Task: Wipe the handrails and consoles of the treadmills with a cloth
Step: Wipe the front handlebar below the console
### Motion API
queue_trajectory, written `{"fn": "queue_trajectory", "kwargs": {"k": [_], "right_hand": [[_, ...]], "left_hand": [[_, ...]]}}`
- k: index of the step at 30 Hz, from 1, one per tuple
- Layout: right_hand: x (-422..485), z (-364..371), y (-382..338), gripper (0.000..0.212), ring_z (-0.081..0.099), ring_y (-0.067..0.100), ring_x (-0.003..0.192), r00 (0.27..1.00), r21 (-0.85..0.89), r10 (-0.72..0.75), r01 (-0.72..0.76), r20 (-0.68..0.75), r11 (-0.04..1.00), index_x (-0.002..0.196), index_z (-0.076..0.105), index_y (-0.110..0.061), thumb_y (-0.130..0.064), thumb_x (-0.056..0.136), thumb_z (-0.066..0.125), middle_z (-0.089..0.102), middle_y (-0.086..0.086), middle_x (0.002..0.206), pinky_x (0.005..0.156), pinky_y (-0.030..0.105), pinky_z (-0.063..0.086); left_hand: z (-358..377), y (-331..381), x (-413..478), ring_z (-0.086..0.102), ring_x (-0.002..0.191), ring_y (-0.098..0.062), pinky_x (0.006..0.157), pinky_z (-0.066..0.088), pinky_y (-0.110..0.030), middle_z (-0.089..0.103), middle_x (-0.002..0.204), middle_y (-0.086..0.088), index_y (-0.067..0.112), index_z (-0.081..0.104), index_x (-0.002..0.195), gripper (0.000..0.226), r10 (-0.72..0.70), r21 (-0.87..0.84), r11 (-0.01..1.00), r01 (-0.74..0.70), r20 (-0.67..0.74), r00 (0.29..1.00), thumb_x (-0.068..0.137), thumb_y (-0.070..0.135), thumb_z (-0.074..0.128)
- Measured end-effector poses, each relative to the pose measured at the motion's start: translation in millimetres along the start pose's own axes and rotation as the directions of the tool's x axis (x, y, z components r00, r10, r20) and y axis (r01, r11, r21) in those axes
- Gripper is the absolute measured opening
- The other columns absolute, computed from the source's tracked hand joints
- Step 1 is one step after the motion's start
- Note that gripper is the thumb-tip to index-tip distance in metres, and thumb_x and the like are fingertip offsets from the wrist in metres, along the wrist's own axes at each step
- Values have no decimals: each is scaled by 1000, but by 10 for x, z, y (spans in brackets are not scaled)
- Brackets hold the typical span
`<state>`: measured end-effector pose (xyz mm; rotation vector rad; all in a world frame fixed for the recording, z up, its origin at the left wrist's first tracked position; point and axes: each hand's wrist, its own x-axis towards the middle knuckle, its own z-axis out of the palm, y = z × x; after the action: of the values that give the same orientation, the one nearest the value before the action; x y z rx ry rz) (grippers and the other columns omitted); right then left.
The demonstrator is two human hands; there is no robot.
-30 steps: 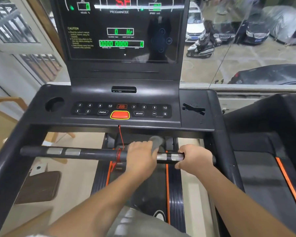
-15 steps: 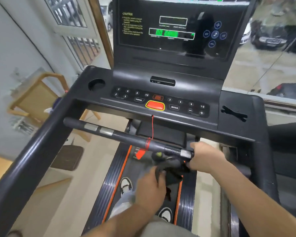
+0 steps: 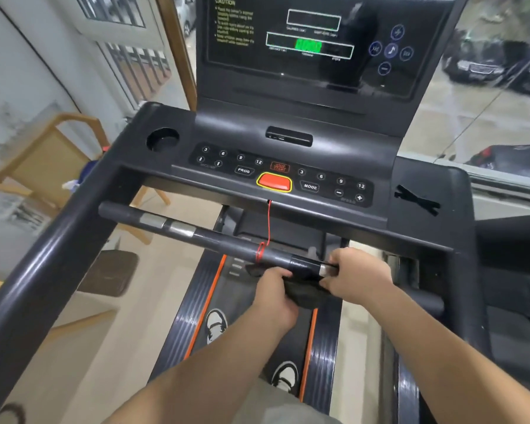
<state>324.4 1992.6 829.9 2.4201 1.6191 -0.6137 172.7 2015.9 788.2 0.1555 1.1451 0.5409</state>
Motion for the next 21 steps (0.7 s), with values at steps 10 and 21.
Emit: {"fn": "queue_trajectory", "kwargs": {"k": [10, 21], "right_hand": [[-65, 57, -40, 23, 61, 20, 103, 999, -42, -22, 20, -30, 999, 105, 59, -29, -45, 89, 61, 60, -10, 107, 74, 28, 48], [15, -55, -67, 24, 63, 20, 91, 997, -57, 16, -12, 70, 998, 93, 60, -29, -47, 80, 68, 64, -9, 94, 68, 28, 47]], "left_hand": [[-381, -69, -202, 66, 98, -39, 93, 53, -53, 68, 113, -29, -1, 66, 118, 39, -64, 34, 997, 66, -56, 996, 82, 4, 54], [-351, 64, -301, 66, 75, -33, 60, 54, -35, 67, 92, -20, -3, 63, 117, 44, 6, 69, 998, -2, -64, 998, 74, 5, 56]]}}
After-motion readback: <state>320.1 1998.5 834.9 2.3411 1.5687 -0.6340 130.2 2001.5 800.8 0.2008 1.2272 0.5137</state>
